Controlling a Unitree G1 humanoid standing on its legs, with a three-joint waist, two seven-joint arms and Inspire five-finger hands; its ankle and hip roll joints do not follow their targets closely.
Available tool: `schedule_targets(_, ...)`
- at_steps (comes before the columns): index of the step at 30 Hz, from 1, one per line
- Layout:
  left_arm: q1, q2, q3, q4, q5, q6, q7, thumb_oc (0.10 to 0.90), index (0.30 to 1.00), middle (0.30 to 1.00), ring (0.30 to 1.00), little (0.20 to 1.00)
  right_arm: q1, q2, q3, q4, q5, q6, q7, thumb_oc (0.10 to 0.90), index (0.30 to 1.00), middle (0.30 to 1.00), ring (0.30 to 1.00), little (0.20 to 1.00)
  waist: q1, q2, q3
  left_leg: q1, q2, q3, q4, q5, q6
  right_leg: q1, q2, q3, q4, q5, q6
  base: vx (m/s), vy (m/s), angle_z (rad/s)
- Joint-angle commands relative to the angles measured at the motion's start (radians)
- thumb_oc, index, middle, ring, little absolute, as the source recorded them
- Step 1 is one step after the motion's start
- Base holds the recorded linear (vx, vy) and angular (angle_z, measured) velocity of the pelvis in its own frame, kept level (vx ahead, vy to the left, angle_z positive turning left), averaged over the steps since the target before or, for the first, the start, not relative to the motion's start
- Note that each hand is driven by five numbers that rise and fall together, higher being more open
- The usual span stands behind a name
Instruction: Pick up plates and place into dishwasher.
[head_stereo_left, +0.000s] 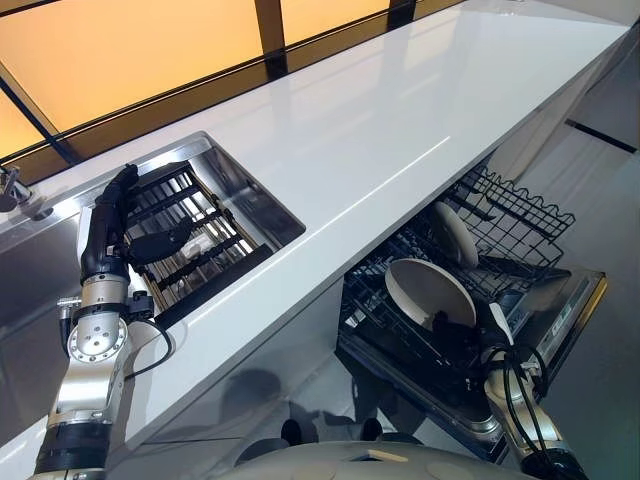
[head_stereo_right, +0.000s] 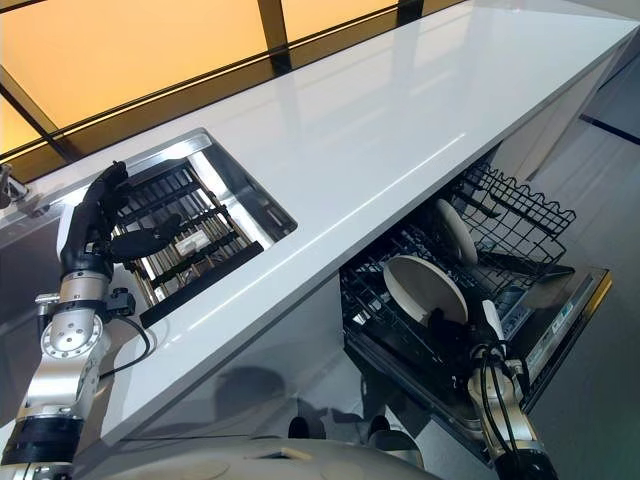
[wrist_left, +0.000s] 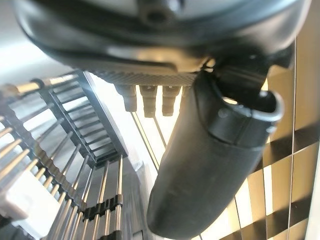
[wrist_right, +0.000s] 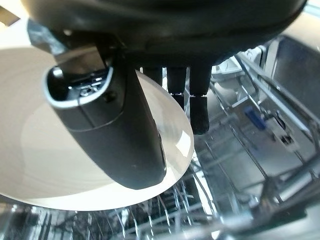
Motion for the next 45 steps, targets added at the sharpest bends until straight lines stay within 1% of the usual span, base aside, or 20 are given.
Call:
schedule_targets(1, -0.105, 0.067, 0.041, -0.019, -0.016, -0.094, 0.024, 0.8, 0.9, 0.9, 0.9, 0.9, -0.123, -0.01, -0.005, -0.032, -0.05, -0.054, -0.061, 0.1, 0.3, 0.3, 0.3, 0.2, 0.009, 0.005, -0.025, 0.006, -0.063, 0.009, 0.002, -0.105, 0.041, -0.019, 0.038, -0.071, 0.081, -0.087, 0.034, 0.01, -0.002, 0.08)
schedule_targets(13, -0.123, 0.064, 0.001, -0.022, -0.025, -0.081, 0.005, 0.8, 0.9, 0.9, 0.9, 0.9, -0.165, -0.005, 0.07, 0.028, -0.081, -0.01, -0.086, 0.1, 0.3, 0.3, 0.3, 0.2, 0.03, 0.008, -0.024, 0.01, -0.063, -0.002, 0.002, -0.104, 0.038, -0.008, 0.036, -0.087, 0.081, -0.092, 0.031, 0.01, -0.001, 0.05)
schedule_targets(19, -0.135, 0.059, -0.02, -0.023, -0.024, -0.077, -0.001, 0.8, 0.9, 0.9, 0.9, 0.9, -0.185, -0.002, 0.102, 0.044, -0.093, 0.027, -0.083, 0.1, 0.3, 0.3, 0.3, 0.2, 0.038, 0.008, -0.024, 0.012, -0.064, -0.01, 0.002, -0.103, 0.037, -0.003, 0.036, -0.091, 0.08, -0.094, 0.029, 0.01, -0.002, 0.03)
schedule_targets(20, -0.136, 0.058, -0.023, -0.023, -0.023, -0.076, -0.004, 0.8, 0.9, 0.9, 0.9, 0.9, -0.188, -0.001, 0.107, 0.048, -0.097, 0.037, -0.076, 0.322, 0.491, 0.491, 0.491, 0.422, 0.04, 0.008, -0.024, 0.012, -0.064, -0.011, 0.002, -0.103, 0.037, -0.002, 0.036, -0.092, 0.08, -0.094, 0.028, 0.01, 0.002, 0.05)
schedule_targets(21, -0.138, 0.057, -0.026, -0.023, -0.023, -0.075, -0.007, 0.8, 0.9, 0.9, 0.9, 0.9, -0.191, -0.001, 0.112, 0.054, -0.097, 0.043, -0.069, 0.597, 0.726, 0.726, 0.726, 0.697, 0.041, 0.008, -0.024, 0.013, -0.064, -0.012, 0.002, -0.103, 0.037, 0.0, 0.036, -0.093, 0.08, -0.094, 0.028, 0.01, 0.0, 0.07)
schedule_targets(22, -0.14, 0.059, -0.027, -0.023, -0.024, -0.073, -0.009, 0.8, 0.9, 0.9, 0.9, 0.9, -0.193, -0.001, 0.115, 0.061, -0.097, 0.045, -0.065, 0.8, 0.9, 0.9, 0.9, 0.9, 0.042, 0.008, -0.023, 0.013, -0.063, -0.012, 0.002, -0.102, 0.037, 0.0, 0.036, -0.094, 0.08, -0.094, 0.027, 0.01, -0.001, 0.07)
schedule_targets(26, -0.143, 0.06, -0.033, -0.027, -0.026, -0.067, -0.014, 0.8, 0.9, 0.9, 0.9, 0.9, -0.197, -0.001, 0.127, 0.061, -0.098, 0.046, -0.058, 0.8, 0.9, 0.9, 0.9, 0.9, 0.045, 0.008, -0.022, 0.014, -0.063, -0.016, 0.002, -0.101, 0.037, 0.003, 0.036, -0.096, 0.08, -0.095, 0.026, 0.0, -0.001, 0.01)
schedule_targets(32, -0.134, 0.053, -0.036, -0.033, -0.028, -0.074, -0.013, 0.8, 0.9, 0.9, 0.9, 0.9, -0.192, -0.002, 0.13, 0.003, -0.116, 0.04, -0.047, 0.8, 0.9, 0.9, 0.9, 0.9, 0.042, 0.007, -0.018, 0.016, -0.062, -0.016, 0.002, -0.099, 0.037, 0.003, 0.036, -0.095, 0.084, -0.096, 0.026, 0.0, 0.0, 0.0)
schedule_targets(41, -0.124, 0.04, -0.033, -0.026, -0.022, -0.086, -0.016, 0.8, 0.9, 0.9, 0.9, 0.9, -0.185, -0.013, 0.098, -0.091, -0.097, -0.011, -0.054, 0.8, 0.9, 0.9, 0.9, 0.9, 0.03, 0.01, -0.013, 0.019, -0.061, -0.011, 0.002, -0.098, 0.039, 0.001, 0.037, -0.086, 0.087, -0.097, 0.026, 0.0, 0.0, 0.0)
schedule_targets(45, -0.117, 0.032, -0.031, -0.023, -0.021, -0.092, -0.012, 0.8, 0.9, 0.9, 0.9, 0.9, -0.179, -0.016, 0.07, -0.142, -0.07, -0.056, -0.082, 0.8, 0.9, 0.9, 0.9, 0.9, 0.024, 0.011, -0.012, 0.02, -0.06, -0.005, 0.002, -0.099, 0.039, 0.0, 0.037, -0.082, 0.089, -0.097, 0.027, 0.0, 0.0, 0.0)
